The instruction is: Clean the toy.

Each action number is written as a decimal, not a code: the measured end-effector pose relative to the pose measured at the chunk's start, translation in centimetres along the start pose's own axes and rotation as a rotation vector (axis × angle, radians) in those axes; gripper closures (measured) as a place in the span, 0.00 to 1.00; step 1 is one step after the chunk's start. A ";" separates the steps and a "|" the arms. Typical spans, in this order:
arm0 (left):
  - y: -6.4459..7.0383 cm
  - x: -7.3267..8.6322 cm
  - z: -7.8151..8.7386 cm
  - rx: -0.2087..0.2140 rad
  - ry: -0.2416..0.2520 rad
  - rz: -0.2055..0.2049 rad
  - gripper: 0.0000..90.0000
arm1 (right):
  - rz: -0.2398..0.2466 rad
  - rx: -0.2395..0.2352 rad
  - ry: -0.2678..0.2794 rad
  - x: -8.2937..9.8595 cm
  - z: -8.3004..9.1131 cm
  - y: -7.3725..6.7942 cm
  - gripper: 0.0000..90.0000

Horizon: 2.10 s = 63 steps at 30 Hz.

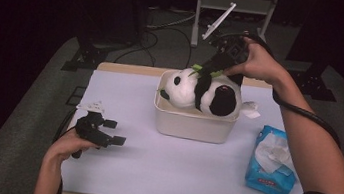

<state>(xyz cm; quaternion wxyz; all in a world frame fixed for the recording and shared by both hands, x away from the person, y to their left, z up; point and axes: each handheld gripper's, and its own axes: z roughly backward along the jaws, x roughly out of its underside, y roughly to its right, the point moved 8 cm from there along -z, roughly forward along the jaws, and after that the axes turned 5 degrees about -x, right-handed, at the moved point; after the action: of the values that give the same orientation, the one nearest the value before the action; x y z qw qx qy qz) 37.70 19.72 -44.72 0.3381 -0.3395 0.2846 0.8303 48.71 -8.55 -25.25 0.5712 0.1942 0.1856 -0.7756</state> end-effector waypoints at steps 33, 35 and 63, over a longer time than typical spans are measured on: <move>-0.1 0.1 -0.1 0.002 -0.001 0.000 0.08 | -0.048 -0.036 -0.064 1.0 -6.8 2.1 0.83; -0.1 0.0 -0.1 0.001 0.002 -0.001 0.08 | -0.052 -0.043 -0.062 1.1 -7.0 2.1 0.83; 0.3 0.1 -0.5 0.008 -0.012 -0.009 0.08 | -0.120 -0.069 -0.040 4.8 -9.6 1.4 0.68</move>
<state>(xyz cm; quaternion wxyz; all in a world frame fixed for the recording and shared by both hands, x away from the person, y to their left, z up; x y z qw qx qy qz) 37.64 19.20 -45.00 0.3450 -0.3345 0.2844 0.8296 49.61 -7.96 -35.99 0.5337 0.1473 0.2121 -0.8053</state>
